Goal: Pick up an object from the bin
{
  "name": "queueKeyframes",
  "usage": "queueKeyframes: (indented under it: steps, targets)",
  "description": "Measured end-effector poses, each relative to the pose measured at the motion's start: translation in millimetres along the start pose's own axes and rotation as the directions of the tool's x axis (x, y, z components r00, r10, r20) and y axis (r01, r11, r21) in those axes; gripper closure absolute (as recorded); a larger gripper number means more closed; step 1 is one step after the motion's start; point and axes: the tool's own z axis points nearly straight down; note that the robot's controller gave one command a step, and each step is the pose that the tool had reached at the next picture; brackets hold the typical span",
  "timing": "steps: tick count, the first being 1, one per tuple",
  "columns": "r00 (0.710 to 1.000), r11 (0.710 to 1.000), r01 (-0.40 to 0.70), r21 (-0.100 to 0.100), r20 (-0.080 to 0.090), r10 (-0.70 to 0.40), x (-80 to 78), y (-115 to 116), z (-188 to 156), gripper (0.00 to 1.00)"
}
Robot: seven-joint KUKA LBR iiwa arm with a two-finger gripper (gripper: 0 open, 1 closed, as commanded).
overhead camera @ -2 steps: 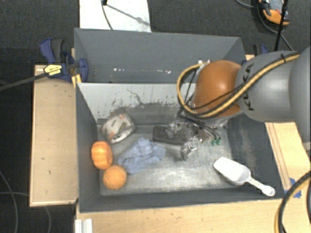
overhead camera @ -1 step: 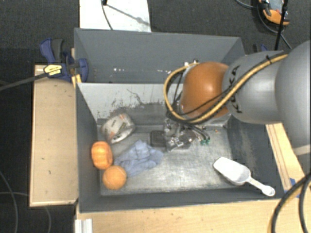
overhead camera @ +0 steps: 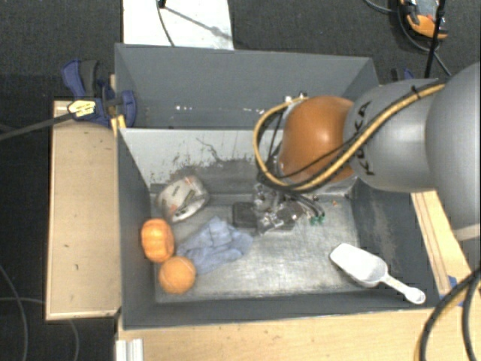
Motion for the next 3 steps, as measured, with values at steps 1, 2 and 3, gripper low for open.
queueKeyframes:
  steps: [1,2,3]
  targets:
    - [1.0,1.0,-0.003,-0.005,-0.02,0.002,3.3,1,-9,1.0]
    - [0.998,0.998,-0.058,-0.009,-0.034,0.058,14.4,-6,-38,1.0]
    - [0.997,0.997,0.074,-0.016,-0.036,-0.075,-21.0,39,-47,0.0]
